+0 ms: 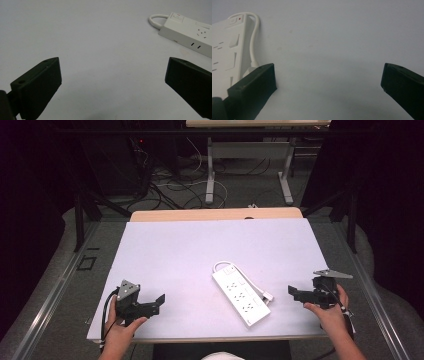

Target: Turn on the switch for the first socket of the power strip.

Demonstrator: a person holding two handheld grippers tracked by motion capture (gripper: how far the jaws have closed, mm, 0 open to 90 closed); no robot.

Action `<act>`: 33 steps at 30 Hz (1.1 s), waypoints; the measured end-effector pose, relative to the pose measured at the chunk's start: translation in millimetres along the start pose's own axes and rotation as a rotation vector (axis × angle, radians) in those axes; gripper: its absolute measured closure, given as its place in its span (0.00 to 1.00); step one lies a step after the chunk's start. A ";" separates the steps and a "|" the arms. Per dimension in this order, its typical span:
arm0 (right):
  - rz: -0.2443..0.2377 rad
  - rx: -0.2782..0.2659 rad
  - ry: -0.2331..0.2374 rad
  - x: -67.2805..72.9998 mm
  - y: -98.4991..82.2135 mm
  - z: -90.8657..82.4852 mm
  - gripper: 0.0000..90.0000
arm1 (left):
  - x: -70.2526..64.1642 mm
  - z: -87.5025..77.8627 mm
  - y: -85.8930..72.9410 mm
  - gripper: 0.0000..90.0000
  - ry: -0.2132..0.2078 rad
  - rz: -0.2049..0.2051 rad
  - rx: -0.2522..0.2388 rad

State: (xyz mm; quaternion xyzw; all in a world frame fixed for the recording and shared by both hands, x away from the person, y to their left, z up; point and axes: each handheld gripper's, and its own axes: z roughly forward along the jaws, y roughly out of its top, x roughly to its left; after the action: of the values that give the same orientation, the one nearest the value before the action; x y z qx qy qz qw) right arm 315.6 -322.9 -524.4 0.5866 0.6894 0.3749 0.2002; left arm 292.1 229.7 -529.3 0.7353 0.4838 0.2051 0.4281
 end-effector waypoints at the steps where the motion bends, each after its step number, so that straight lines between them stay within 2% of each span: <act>1: 0.009 0.001 -0.004 -0.8 -0.8 0.3 0.00 | 0.0 0.0 0.0 0.01 0.000 0.000 0.000; 8: 0.032 -0.014 -0.031 -8.4 -5.5 2.4 0.00 | -0.5 0.7 -0.1 0.01 -0.006 -0.008 0.004; 9: 0.019 -0.013 -0.030 -11.0 -5.7 1.9 0.00 | -0.3 0.8 0.0 0.01 -0.005 -0.004 0.001; 15: 0.024 -0.037 -0.054 -15.6 -7.6 2.6 0.00 | 0.1 0.9 0.0 0.01 -0.004 -0.003 0.002; 18: 0.021 -0.017 -0.059 -16.5 -8.7 4.1 0.00 | -0.2 1.1 0.0 0.01 -0.004 -0.003 0.001; 22: 0.018 -0.017 -0.068 -16.3 -10.2 6.5 0.00 | -0.2 1.1 0.0 0.01 -0.005 -0.003 0.001; 33: 0.011 0.003 -0.056 -15.8 -13.5 9.9 0.00 | 0.4 1.3 0.3 0.01 -0.005 -0.001 0.004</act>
State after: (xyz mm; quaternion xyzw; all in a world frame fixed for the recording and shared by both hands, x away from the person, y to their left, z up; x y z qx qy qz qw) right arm 317.4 -335.7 -543.5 0.6011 0.6808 0.3583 0.2162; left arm 293.3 229.5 -529.9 0.7364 0.4837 0.2019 0.4278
